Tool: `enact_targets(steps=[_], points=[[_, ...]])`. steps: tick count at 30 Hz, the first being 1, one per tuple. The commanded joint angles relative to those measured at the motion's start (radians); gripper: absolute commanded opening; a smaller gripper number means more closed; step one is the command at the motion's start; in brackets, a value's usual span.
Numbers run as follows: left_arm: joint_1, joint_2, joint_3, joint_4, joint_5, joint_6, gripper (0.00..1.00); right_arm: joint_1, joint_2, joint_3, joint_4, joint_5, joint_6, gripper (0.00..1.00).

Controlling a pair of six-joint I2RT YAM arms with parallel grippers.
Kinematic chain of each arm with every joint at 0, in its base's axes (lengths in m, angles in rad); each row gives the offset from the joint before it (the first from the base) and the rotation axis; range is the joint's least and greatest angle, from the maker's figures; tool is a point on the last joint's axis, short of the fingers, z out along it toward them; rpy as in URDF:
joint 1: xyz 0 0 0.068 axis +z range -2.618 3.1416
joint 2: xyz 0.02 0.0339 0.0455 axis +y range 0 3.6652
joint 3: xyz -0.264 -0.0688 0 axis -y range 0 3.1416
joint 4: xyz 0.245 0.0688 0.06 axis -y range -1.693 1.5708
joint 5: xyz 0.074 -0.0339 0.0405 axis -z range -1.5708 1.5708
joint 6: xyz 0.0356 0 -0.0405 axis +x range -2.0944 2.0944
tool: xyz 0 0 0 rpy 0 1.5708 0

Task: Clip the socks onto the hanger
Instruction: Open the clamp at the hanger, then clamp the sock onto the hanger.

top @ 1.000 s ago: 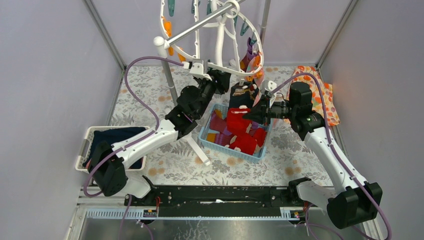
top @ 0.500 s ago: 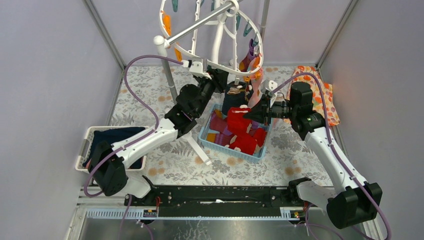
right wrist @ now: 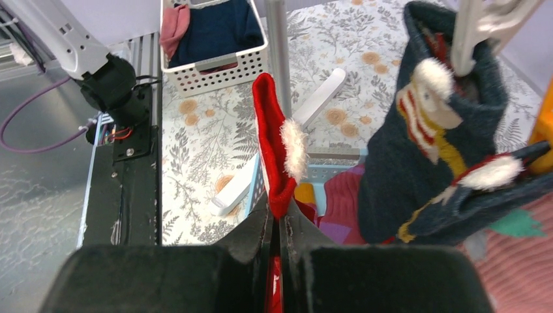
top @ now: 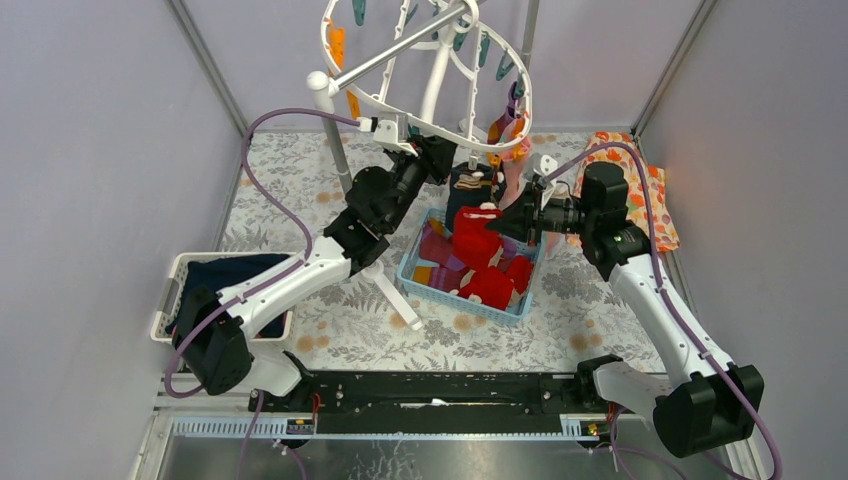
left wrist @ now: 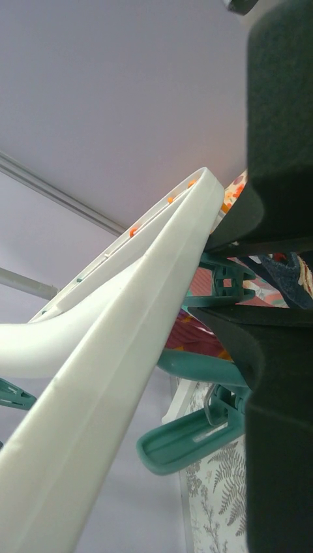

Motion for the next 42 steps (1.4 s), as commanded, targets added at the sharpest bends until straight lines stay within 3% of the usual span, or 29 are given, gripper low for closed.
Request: enact_targets(steps=[1, 12, 22, 42], points=[[0.012, -0.029, -0.005, 0.049, 0.022, -0.041, 0.22, 0.008, 0.008, 0.057, 0.13, 0.057, 0.106, 0.0], [0.013, -0.033, -0.005, 0.042, 0.036, -0.065, 0.22, 0.135, 0.1, 0.152, 0.221, 0.208, 0.267, 0.0], [0.015, -0.035, -0.005, 0.042, 0.047, -0.077, 0.22, 0.158, 0.167, 0.22, 0.154, 0.448, 0.196, 0.0], [0.016, -0.029, -0.013, 0.028, 0.048, -0.135, 0.21, 0.224, 0.153, 0.171, 0.223, 0.637, 0.067, 0.0]])
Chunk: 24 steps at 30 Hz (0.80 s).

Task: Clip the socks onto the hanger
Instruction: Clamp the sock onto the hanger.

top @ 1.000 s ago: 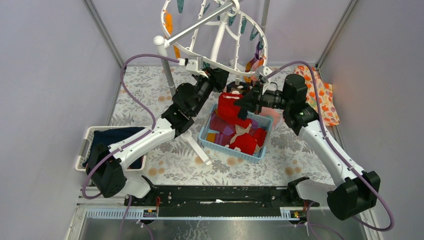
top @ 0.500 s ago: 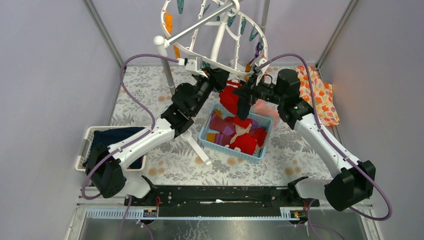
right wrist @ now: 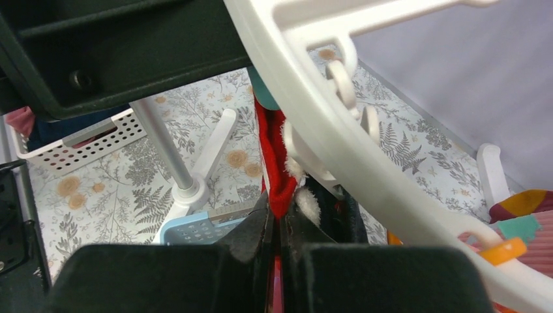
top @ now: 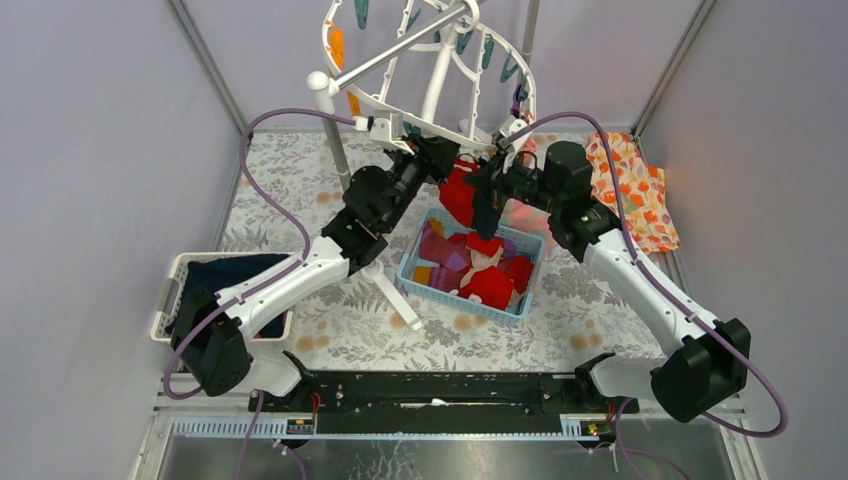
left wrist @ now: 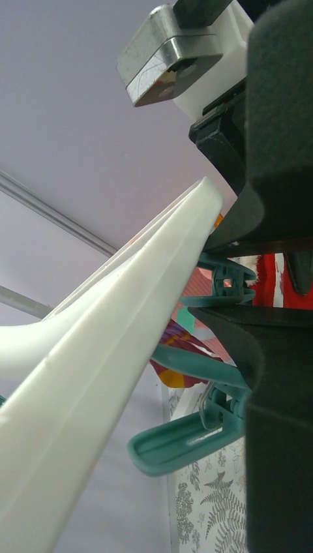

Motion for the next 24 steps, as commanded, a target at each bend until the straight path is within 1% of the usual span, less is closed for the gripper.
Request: enact_targets(steps=[1, 13, 24], points=[[0.01, -0.019, -0.014, 0.025, -0.006, -0.028, 0.21, 0.024, -0.023, 0.002, 0.049, 0.079, -0.065, 0.0], [0.009, -0.01, -0.032, 0.001, -0.036, -0.054, 0.21, 0.09, -0.051, -0.027, 0.038, 0.209, -0.242, 0.0], [0.009, -0.022, -0.055, -0.007, -0.047, -0.071, 0.21, 0.112, -0.054, -0.034, 0.046, 0.284, -0.286, 0.0]])
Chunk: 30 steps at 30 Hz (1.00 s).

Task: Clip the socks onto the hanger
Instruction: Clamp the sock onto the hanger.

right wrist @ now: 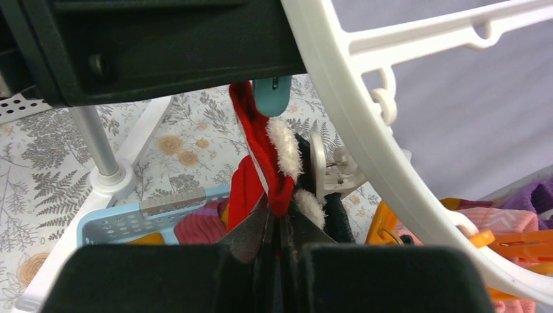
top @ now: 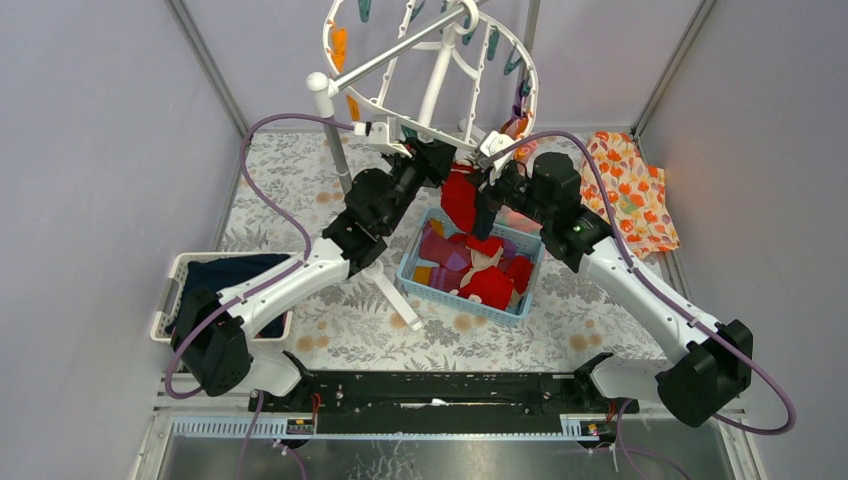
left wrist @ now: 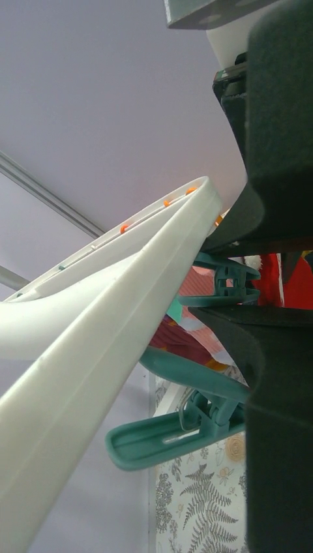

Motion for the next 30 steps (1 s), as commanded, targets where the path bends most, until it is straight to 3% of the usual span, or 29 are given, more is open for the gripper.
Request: enact_targets(steps=[1, 7, 14, 22, 30], points=[[0.005, -0.022, -0.022, -0.002, -0.019, -0.028, 0.21, 0.014, -0.029, -0.002, 0.046, 0.059, -0.033, 0.0], [0.005, -0.025, -0.032, 0.006, -0.004, -0.029, 0.2, 0.015, -0.025, -0.003, 0.052, 0.034, -0.017, 0.0], [0.007, -0.065, -0.058, 0.037, 0.06, 0.032, 0.2, 0.008, -0.025, 0.009, -0.022, -0.171, 0.019, 0.0], [0.018, -0.096, -0.078, 0.032, 0.11, 0.05, 0.2, -0.047, 0.02, 0.038, -0.033, -0.364, 0.137, 0.0], [0.025, -0.096, -0.086, 0.034, 0.142, 0.045, 0.2, -0.105, 0.089, 0.044, 0.083, -0.448, 0.365, 0.0]])
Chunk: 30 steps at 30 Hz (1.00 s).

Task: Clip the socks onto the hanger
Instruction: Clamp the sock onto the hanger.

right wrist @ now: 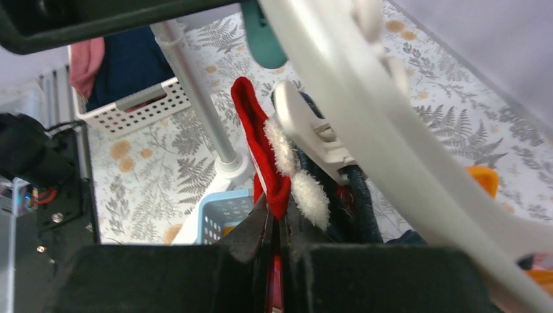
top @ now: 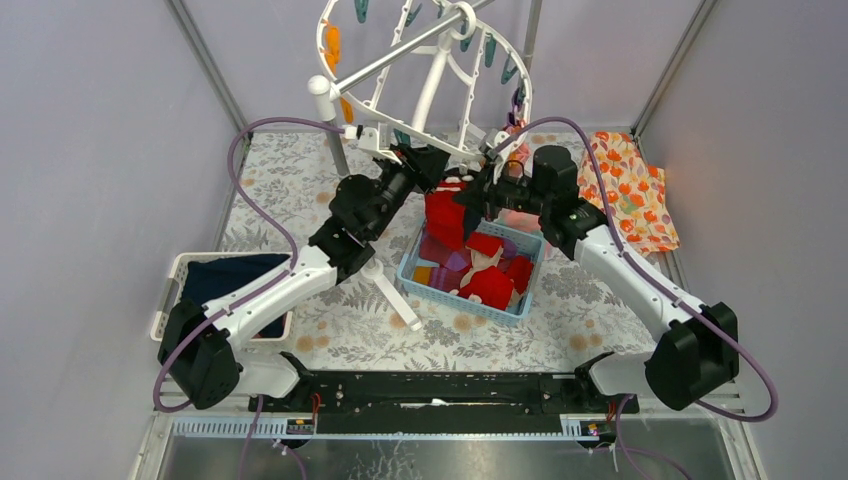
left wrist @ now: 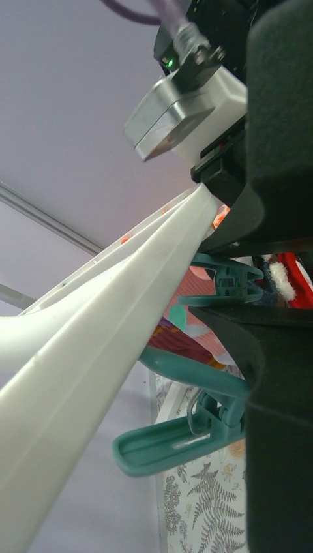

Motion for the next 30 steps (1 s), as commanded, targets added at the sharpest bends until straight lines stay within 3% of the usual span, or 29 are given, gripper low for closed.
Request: enact_targets(steps=[1, 16, 30], points=[[0.009, -0.015, -0.019, 0.027, 0.045, 0.011, 0.2, -0.03, 0.021, 0.047, 0.106, -0.099, 0.15, 0.0], [0.024, -0.024, -0.025, 0.024, 0.12, 0.006, 0.2, -0.098, 0.058, 0.057, 0.267, -0.231, 0.408, 0.0], [0.041, -0.039, -0.031, 0.034, 0.18, -0.013, 0.2, -0.121, 0.094, 0.06, 0.291, -0.289, 0.469, 0.0]])
